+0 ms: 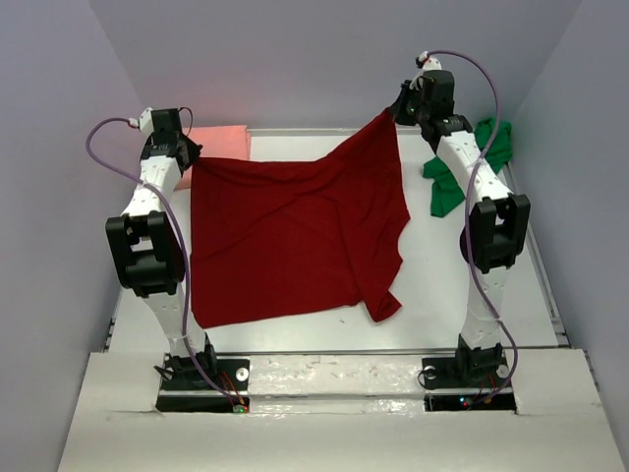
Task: Fold and stack the t-shirts
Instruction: Flatten the tshirt out
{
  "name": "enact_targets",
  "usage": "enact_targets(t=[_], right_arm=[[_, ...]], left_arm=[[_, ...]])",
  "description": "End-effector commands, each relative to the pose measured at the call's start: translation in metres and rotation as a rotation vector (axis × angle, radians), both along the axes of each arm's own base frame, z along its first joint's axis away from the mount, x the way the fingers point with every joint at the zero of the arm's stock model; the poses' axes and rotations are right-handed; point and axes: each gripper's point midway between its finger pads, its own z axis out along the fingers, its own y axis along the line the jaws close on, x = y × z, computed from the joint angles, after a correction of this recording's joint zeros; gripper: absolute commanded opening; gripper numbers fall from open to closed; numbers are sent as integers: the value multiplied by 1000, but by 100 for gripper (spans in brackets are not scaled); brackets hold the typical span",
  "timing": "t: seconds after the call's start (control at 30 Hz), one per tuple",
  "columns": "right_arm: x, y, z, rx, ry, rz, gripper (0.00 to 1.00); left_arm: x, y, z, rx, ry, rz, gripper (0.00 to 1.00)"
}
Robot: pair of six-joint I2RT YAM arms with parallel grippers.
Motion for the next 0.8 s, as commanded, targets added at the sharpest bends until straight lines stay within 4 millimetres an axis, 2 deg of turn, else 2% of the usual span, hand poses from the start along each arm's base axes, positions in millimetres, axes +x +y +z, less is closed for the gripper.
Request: enact_targets(t=[0.0, 0.1, 0.17, 0.2, 0.23, 0.3, 0.43, 0.57, 0.7, 0.77], right_arm=[[23, 1, 21, 23, -94, -3, 0], [40, 0, -3, 69, -48, 1, 0], [45, -1, -24, 90, 22, 2, 0], [50, 1, -9, 101, -3, 6, 0], [56, 4, -36, 99, 49, 11, 0], [54, 11, -53, 112, 102, 45, 0], [44, 20, -72, 142, 167, 91, 0], [29, 33, -68, 183, 194, 169, 0], [19, 34, -49, 187, 178, 190, 0], [18, 35, -46, 186, 174, 201, 0]], left_arm=[[11, 8, 36, 60, -73, -1, 0], [17, 10, 35, 70, -71, -10, 0], [19, 10, 24, 67, -39, -17, 0], [20, 10, 22, 64, -31, -23, 0], [22, 11, 24, 64, -32, -25, 0], [23, 9, 16, 58, -13, -40, 0], [25, 4, 11, 50, 0, -69, 0], [22, 3, 10, 53, 9, -79, 0], [15, 1, 13, 52, 9, -87, 0], [12, 1, 14, 52, 6, -89, 0]])
